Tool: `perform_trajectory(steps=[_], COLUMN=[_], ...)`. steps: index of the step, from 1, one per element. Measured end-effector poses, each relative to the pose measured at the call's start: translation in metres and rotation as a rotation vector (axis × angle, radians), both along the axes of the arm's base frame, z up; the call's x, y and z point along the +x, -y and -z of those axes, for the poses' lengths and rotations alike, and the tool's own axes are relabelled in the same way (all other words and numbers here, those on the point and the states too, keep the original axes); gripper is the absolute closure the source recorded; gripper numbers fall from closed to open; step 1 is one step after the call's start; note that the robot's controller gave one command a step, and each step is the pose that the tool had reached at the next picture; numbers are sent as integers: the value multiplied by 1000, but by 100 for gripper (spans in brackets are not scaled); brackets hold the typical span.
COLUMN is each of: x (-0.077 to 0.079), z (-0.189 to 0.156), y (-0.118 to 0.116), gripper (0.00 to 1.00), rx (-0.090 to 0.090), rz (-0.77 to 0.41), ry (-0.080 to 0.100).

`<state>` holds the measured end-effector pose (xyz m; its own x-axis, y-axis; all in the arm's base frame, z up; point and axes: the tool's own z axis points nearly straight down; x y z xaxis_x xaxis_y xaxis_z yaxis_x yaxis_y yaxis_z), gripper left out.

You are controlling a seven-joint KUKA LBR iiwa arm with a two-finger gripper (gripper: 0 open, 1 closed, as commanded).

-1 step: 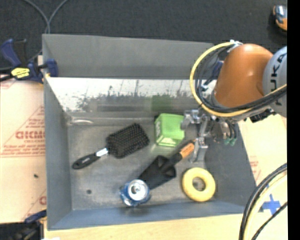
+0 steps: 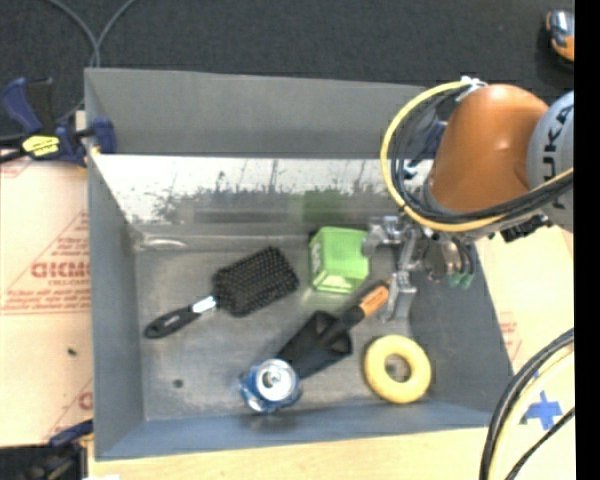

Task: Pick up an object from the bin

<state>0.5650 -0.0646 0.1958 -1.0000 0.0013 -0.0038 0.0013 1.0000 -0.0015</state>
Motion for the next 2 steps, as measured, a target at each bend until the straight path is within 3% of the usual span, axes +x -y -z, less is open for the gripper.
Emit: perform_trajectory(steps=[1, 2], x=[13, -73], z=[16, -3], y=[-15, 1], gripper=[0, 0], rx=[-4, -4], rz=[24, -37], ry=[11, 4])
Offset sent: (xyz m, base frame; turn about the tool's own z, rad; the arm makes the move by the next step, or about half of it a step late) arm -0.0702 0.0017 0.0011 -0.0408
